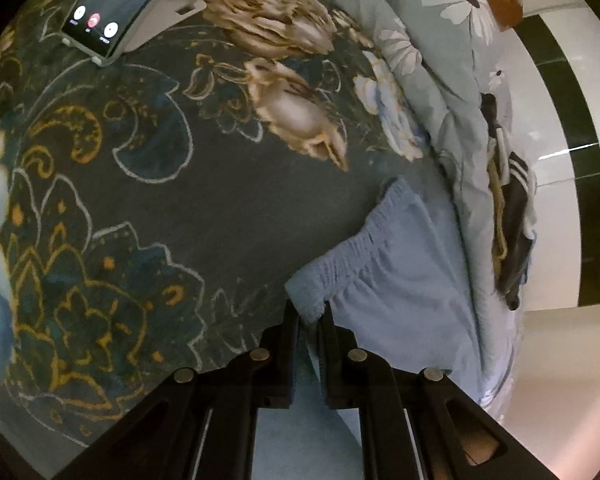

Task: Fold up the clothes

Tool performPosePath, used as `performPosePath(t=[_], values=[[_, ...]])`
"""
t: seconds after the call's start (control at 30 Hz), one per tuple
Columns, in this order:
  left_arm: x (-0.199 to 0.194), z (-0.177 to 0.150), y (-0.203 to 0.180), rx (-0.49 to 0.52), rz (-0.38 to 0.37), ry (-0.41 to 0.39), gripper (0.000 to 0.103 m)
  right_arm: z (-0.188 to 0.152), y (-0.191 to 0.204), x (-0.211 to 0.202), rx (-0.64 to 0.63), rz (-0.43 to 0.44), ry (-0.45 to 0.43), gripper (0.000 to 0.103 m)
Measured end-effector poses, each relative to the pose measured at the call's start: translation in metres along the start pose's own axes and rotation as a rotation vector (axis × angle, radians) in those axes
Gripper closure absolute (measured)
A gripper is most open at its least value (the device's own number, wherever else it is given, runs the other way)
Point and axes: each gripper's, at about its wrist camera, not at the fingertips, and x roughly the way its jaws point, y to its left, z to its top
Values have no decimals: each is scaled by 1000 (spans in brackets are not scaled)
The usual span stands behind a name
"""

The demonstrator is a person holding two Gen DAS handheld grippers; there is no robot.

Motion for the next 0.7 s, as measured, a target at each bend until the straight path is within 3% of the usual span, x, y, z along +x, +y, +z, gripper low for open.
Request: performPosePath(t=[0.17,0.33,0.47,0.53,0.7], values=[[10,-2,14,-19,17,44,89,2,-7,28,-1,-80,59,99],[11,-1,17,-21,20,66,82,-1,-16,27,10,-116,71,98],[6,-2,20,-39,16,69,61,-5,-17,20,-9,-102,68,97],[3,-2,25,-54,0,65,59,-10,-13,13,-50,-122,55,95],[-1,-3,33,-45,-21,72,54,-27,-16,-2,-60,-95,39,74]])
